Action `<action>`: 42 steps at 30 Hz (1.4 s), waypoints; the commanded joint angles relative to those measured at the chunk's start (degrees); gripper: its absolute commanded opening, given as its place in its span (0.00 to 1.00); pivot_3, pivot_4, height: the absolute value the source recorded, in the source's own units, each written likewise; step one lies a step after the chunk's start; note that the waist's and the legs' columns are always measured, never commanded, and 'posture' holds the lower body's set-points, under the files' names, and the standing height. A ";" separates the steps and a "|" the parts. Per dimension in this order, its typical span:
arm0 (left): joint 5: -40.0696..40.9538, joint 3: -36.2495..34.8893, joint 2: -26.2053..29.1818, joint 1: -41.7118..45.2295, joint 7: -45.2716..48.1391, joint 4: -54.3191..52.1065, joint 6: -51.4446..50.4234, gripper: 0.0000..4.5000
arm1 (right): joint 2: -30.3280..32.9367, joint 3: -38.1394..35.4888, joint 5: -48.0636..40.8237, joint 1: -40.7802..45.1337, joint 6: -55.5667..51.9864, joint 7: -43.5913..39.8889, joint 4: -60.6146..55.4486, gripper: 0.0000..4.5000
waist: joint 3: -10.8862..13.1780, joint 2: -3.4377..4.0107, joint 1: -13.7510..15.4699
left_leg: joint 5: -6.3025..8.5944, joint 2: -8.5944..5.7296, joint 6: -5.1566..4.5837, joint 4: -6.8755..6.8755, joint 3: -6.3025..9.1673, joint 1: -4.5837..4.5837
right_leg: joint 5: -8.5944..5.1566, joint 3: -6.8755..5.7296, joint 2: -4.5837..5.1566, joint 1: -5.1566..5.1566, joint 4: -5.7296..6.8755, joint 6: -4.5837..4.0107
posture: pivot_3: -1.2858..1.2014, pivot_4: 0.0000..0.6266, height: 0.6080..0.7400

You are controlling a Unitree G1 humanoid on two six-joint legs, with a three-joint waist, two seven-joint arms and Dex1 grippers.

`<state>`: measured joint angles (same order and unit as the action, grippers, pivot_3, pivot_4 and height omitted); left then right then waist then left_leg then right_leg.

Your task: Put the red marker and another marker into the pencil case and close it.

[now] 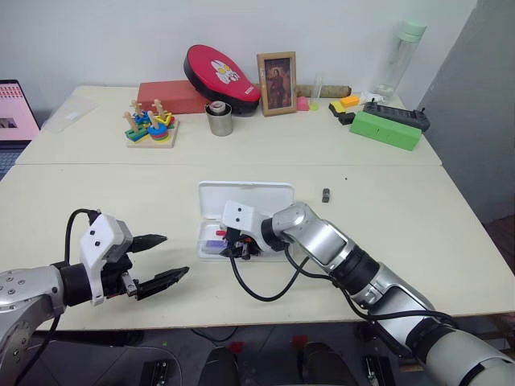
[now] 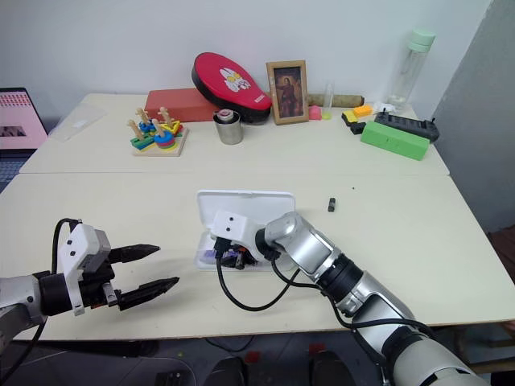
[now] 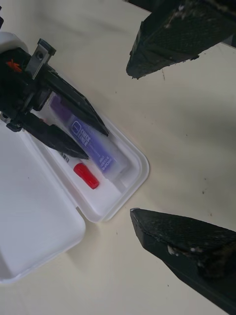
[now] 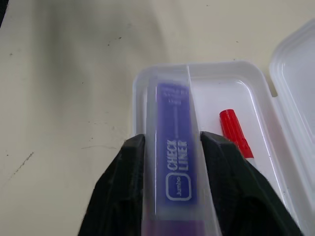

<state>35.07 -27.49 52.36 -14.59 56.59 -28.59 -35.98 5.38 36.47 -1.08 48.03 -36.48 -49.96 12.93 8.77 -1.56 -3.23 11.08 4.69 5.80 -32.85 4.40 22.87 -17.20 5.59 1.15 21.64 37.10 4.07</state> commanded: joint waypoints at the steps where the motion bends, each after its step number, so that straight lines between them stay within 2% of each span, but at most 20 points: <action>1: -0.13 0.06 0.25 0.71 0.14 -0.04 0.95 1.00 | -0.05 -1.68 -0.13 0.80 0.21 -0.61 -2.82 0.64 | 0.00 0.00 0.00 | 0.00 0.00 0.00 0.00 0.00 0.00 | 0.00 0.00 0.00 0.00 0.00 0.00 | 0.52 0.24 1.00; 4: -0.52 1.22 0.47 1.54 0.49 0.77 1.34 1.00 | 0.05 -2.26 -0.36 1.34 -0.38 -0.66 -4.10 0.76 | 0.00 0.00 0.00 | 0.00 0.00 0.00 0.00 0.00 0.00 | 0.00 0.00 0.00 0.00 0.00 0.00 | 0.52 0.24 1.00; 5: -0.54 1.77 0.60 2.23 0.57 1.11 1.40 1.00 | 0.13 -2.72 -0.62 1.67 -0.73 -0.71 -4.78 0.84 | 0.00 0.00 0.02 | 0.00 0.00 0.00 0.00 0.00 0.00 | 0.00 0.00 0.00 0.00 0.00 0.00 | 0.52 0.24 1.00; 6: -0.51 2.27 0.73 3.09 0.64 1.49 1.44 1.00 | 0.21 -3.37 -0.96 2.08 -1.15 -0.73 -5.53 0.86 | 0.00 0.00 0.05 | 0.00 0.00 0.00 0.00 0.00 0.01 | 0.00 0.00 0.00 0.00 0.01 0.00 | 0.52 0.24 1.00; 8: -0.46 3.10 0.99 4.67 0.80 2.24 1.50 1.00 | 0.66 -4.64 -1.79 2.80 -2.08 -1.24 -7.40 0.98 | 0.00 0.00 0.09 | 0.00 0.00 0.00 0.00 0.00 0.01 | 0.00 -0.01 0.00 0.00 0.01 0.00 | 0.52 0.24 1.00; 19: 1.80 7.90 -0.66 12.23 0.37 2.98 0.56 1.00 | 7.44 -13.87 -13.50 2.21 -10.07 -7.60 -25.28 0.99 | 0.00 -0.01 0.20 | 0.00 -0.01 0.00 0.01 0.01 0.05 | 0.00 -0.01 0.00 -0.25 -0.01 0.01 | 0.52 0.24 1.00; 22: 2.06 11.67 -3.50 17.18 -1.68 3.01 0.68 1.00 | 9.12 -23.55 -21.50 0.64 -12.60 -7.65 -30.90 0.99 | 0.00 -0.03 0.58 | 0.00 -0.01 0.00 0.00 0.02 0.06 | 0.00 -0.02 0.00 -0.26 0.00 0.01 | 0.52 0.24 1.00; 26: 2.19 17.38 -9.13 24.81 -5.29 3.12 -0.02 1.00 | 10.92 -34.99 -20.22 1.16 -15.67 3.99 -25.65 0.99 | -0.07 -0.13 1.42 | 0.00 -0.04 0.00 -0.06 0.03 0.04 | 0.02 -0.02 0.01 -0.32 0.00 0.03 | 0.52 0.24 1.00; 29: 1.20 20.10 -12.00 28.26 -6.94 4.13 0.10 1.00 | 12.17 -39.52 -18.10 1.20 -18.17 11.84 -21.56 0.99 | -0.16 -0.27 1.38 | -0.01 -0.04 0.01 -0.14 0.03 0.03 | 0.07 0.01 0.01 -0.37 -0.03 0.11 | 0.52 0.24 1.00; 35: -1.82 24.26 -17.56 35.36 -10.54 8.91 2.17 1.00 | 14.31 -37.30 -9.46 -2.91 -18.89 24.33 -11.69 0.99 | -0.20 -0.22 1.36 | -0.01 -0.06 -0.02 -0.07 0.02 0.03 | 0.08 0.06 -0.01 -0.34 -0.01 0.10 | 0.52 0.24 1.00; 42: -3.78 27.77 -22.16 41.42 -11.04 12.88 3.69 1.00 | 11.09 -36.00 -5.34 -7.20 -15.95 32.13 -5.34 0.99 | -0.16 -0.16 1.20 | 0.01 -0.12 -0.04 -0.01 0.01 0.11 | 0.08 0.13 0.00 -0.28 -0.08 0.07 | 0.52 0.24 1.00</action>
<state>31.81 -0.27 31.04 24.95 45.61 -15.39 -34.03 17.39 0.86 -7.49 41.13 -54.64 -20.13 7.49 8.61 -1.73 -2.03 11.09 4.57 5.76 -32.86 4.41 22.97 -17.12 5.71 1.16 21.36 37.02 4.14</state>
